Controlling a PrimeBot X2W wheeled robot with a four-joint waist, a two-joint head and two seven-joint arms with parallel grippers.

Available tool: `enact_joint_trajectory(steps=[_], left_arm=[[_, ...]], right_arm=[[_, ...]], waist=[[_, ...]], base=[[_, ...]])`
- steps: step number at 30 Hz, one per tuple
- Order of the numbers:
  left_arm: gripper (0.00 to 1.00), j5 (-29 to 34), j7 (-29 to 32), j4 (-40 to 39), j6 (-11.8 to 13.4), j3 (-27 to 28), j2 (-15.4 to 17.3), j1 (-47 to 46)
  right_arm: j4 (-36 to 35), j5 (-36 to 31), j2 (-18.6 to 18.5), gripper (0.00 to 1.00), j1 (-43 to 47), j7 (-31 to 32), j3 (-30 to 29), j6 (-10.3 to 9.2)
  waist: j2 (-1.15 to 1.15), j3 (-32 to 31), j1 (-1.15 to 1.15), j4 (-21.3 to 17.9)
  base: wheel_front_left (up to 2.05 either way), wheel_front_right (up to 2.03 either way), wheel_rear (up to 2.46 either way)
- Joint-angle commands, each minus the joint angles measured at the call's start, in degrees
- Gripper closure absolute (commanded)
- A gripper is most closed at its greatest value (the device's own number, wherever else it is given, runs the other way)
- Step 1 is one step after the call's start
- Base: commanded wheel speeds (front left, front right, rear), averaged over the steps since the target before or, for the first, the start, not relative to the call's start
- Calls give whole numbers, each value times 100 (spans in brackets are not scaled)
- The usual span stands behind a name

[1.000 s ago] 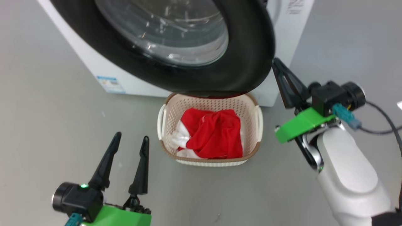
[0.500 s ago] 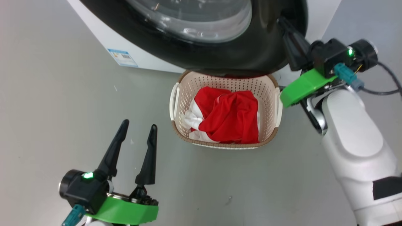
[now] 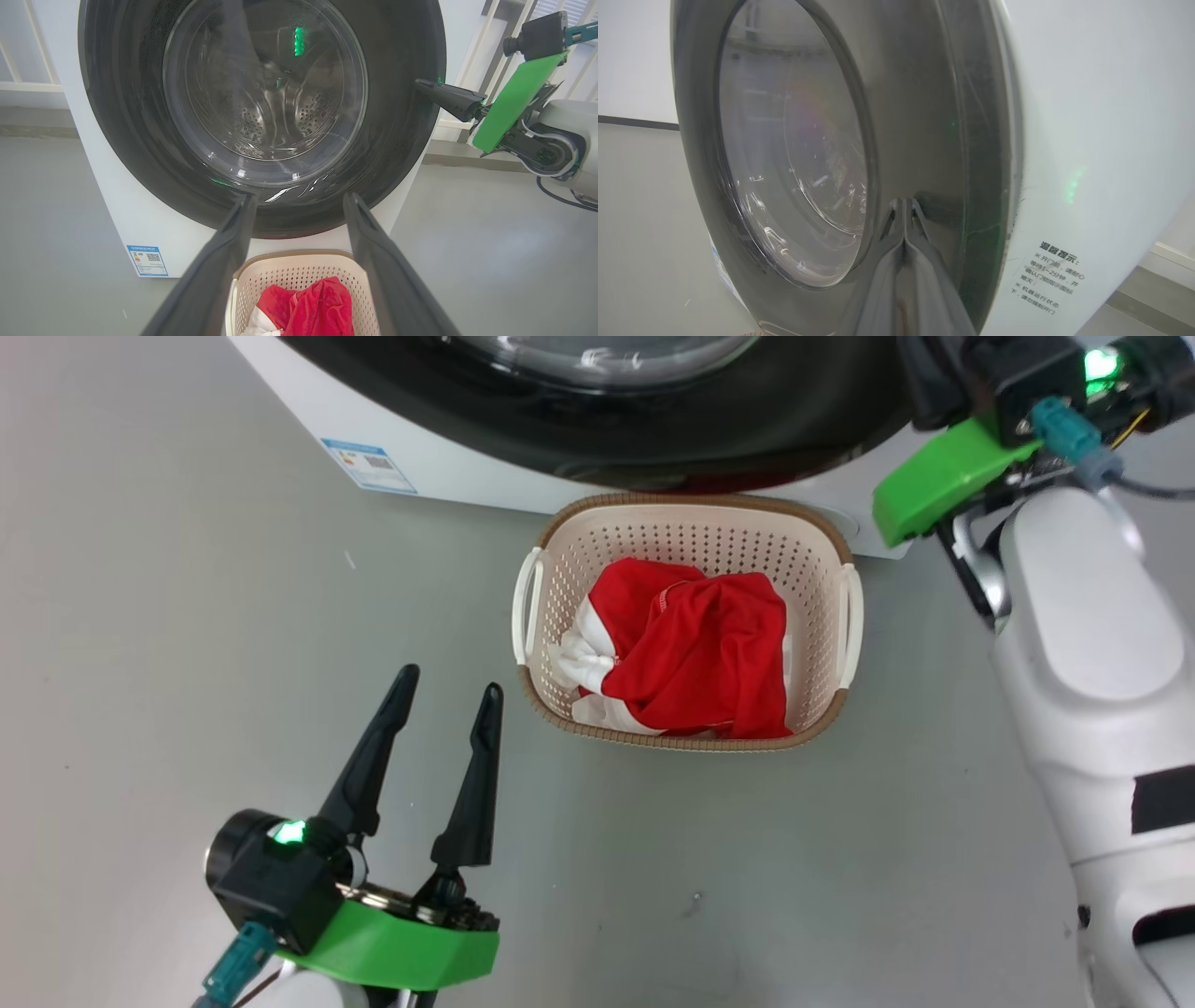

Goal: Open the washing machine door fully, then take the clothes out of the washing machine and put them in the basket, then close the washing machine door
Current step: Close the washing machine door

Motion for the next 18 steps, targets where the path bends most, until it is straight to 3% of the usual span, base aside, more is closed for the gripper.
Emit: enact_joint_trajectory(steps=[1,18], left_arm=[[0,-37,-45,-169,11,121,60,-115],[0,-94,-45,-125,41,62,60,-208]], right_arm=[[-6,-129,76,100,-280,-35,-76,10],[302,-682,-3,100,-722,-35,-791,10]], waist=[[0,94,0,63],[0,170,0,195]], base=[[0,0,0],[0,0,0]])
